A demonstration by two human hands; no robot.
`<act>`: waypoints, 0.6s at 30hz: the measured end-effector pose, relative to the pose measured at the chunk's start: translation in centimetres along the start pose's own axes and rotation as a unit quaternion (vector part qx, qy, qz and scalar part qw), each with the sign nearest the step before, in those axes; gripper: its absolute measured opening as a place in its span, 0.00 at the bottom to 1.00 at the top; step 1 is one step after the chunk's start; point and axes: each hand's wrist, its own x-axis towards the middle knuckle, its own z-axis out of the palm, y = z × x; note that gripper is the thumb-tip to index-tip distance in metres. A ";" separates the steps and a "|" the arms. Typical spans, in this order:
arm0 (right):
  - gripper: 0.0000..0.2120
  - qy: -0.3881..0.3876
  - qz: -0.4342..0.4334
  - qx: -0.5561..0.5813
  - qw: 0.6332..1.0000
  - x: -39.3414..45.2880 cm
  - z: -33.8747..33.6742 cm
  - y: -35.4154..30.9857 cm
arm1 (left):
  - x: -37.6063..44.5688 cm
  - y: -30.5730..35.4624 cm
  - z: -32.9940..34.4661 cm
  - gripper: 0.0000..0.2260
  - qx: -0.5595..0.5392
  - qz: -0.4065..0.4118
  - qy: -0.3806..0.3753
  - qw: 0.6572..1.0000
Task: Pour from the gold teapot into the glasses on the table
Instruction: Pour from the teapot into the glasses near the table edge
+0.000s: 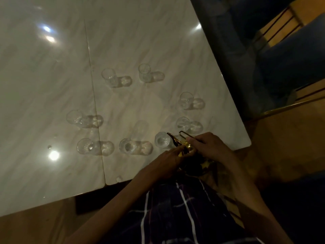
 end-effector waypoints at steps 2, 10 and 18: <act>0.26 0.002 0.001 0.006 1.000 0.4 -0.4 0.4 | 0.9 -0.4 0.2 0.35 0.006 0.010 -0.013 1.000; 0.25 0.031 -0.007 -0.021 0.999 1.9 -3.6 1.6 | 4.9 0.3 -1.7 0.33 0.028 0.010 -0.037 0.999; 0.25 0.039 -0.031 -0.056 0.997 3.5 -7.2 2.6 | 8.5 0.3 -0.9 0.39 0.039 0.030 -0.026 0.998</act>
